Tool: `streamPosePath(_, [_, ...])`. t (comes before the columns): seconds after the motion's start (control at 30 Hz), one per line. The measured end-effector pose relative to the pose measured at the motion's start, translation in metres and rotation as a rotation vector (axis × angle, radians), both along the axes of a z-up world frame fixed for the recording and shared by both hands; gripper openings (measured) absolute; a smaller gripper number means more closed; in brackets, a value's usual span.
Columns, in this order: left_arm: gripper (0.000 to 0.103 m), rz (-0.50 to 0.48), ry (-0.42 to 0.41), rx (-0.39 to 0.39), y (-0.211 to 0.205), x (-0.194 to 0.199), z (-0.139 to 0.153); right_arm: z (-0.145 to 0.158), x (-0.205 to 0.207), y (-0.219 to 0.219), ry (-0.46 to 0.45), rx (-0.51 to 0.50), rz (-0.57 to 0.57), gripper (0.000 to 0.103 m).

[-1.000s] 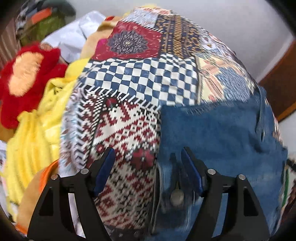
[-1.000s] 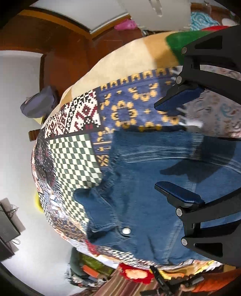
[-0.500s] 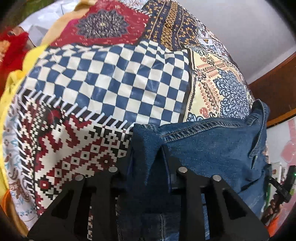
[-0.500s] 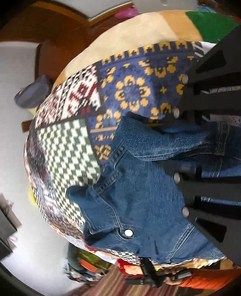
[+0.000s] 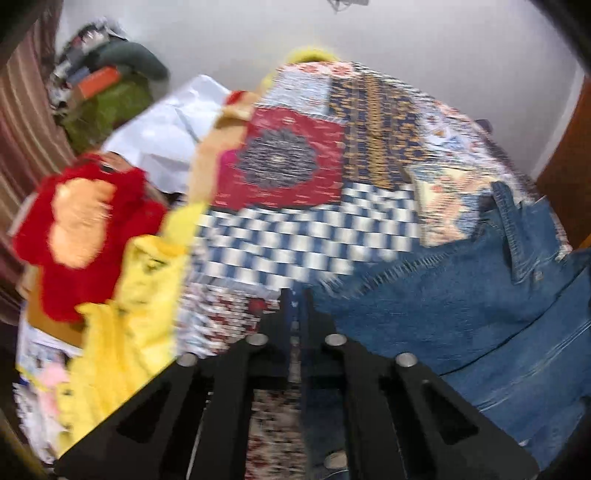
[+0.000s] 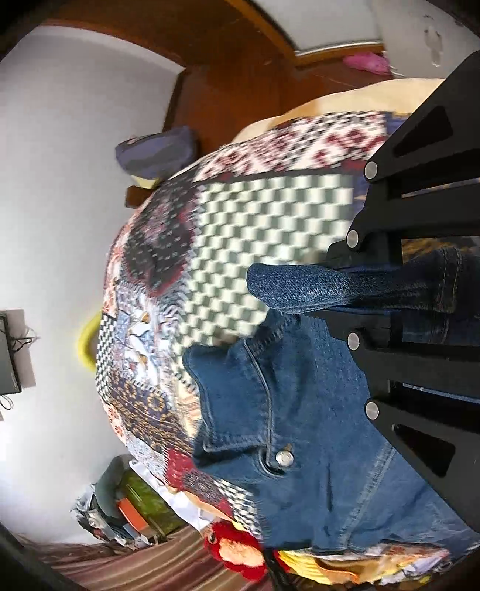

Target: Fold large clothes

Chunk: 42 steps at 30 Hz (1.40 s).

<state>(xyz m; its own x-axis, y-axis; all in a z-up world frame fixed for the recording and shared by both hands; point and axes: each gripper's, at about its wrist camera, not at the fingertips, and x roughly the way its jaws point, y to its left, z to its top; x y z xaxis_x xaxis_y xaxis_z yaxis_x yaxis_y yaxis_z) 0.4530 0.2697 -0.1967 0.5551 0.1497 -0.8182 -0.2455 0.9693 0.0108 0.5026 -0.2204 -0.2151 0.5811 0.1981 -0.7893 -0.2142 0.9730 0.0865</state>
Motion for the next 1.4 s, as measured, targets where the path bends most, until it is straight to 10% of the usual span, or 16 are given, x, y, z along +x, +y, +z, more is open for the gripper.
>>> streamPosePath(0.33, [0.007,-0.076,0.052,-0.142,0.0,-0.005,-0.024,-0.071,0.045,0.005,0.11,-0.112,-0.006,0.014])
streamPosePath(0.43, [0.025,-0.104,0.089,-0.138,-0.016,-0.002,-0.038,-0.081,0.045,0.001,0.095,-0.186,-0.044,0.036])
streamPosePath(0.5, [0.035,-0.101,0.126,-0.105,-0.025,0.002,-0.054,-0.082,0.045,-0.002,0.075,-0.261,-0.099,0.09])
streamPosePath(0.53, [0.035,-0.093,0.15,-0.095,-0.027,0.004,-0.064,-0.083,0.046,-0.005,0.069,-0.311,-0.138,0.098])
streamPosePath(0.83, [0.037,-0.086,0.162,-0.032,-0.037,0.003,-0.063,-0.049,0.02,-0.02,0.011,-0.322,-0.094,0.099])
streamPosePath(1.13, [0.04,-0.133,0.001,-0.032,-0.054,-0.04,0.02,0.058,-0.056,0.005,-0.218,-0.237,0.019,0.099])
streamPosePath(1.4, [0.063,-0.188,-0.161,-0.001,-0.078,-0.112,0.089,0.106,-0.14,0.026,-0.245,-0.104,0.104,0.1])
